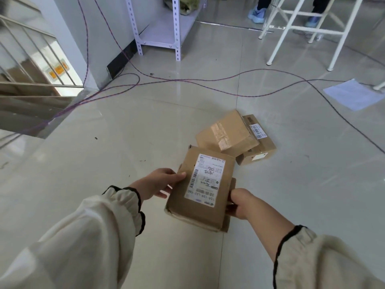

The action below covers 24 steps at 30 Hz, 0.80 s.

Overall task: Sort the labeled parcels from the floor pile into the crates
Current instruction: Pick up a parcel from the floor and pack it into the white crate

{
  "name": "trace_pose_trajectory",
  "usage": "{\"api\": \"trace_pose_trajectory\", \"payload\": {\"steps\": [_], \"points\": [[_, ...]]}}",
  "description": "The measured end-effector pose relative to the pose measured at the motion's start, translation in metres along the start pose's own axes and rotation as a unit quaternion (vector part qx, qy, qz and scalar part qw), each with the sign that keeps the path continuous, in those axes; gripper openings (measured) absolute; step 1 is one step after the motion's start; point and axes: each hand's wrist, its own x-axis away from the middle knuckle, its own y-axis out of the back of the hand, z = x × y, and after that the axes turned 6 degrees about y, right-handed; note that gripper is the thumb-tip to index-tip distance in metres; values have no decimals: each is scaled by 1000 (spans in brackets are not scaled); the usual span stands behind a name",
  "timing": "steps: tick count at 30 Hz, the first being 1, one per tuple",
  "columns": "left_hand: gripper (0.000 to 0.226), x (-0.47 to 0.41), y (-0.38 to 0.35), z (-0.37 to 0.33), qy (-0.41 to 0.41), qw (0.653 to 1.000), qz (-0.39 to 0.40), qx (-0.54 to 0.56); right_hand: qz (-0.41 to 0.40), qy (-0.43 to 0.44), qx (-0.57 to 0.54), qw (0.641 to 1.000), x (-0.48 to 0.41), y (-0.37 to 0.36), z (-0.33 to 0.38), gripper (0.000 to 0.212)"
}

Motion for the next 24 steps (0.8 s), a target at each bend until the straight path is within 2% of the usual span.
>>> {"api": "trace_pose_trajectory", "payload": {"steps": [5, 13, 17, 24], "points": [[51, -2, -8, -9, 1, 1000, 10, -10, 6, -7, -57, 998, -1, 6, 0, 33], [61, -4, -9, -6, 9, 1000, 0, 7, -20, -19, -68, 997, -1, 4, 1, 33], [67, -1, -13, -9, 13, 997, 16, 68, -4, -8, -85, 996, -3, -1, 5, 31], [65, -8, -25, -13, 4, 987, -15, 159, -4, 23, -84, 996, 0, -3, 14, 34]]}}
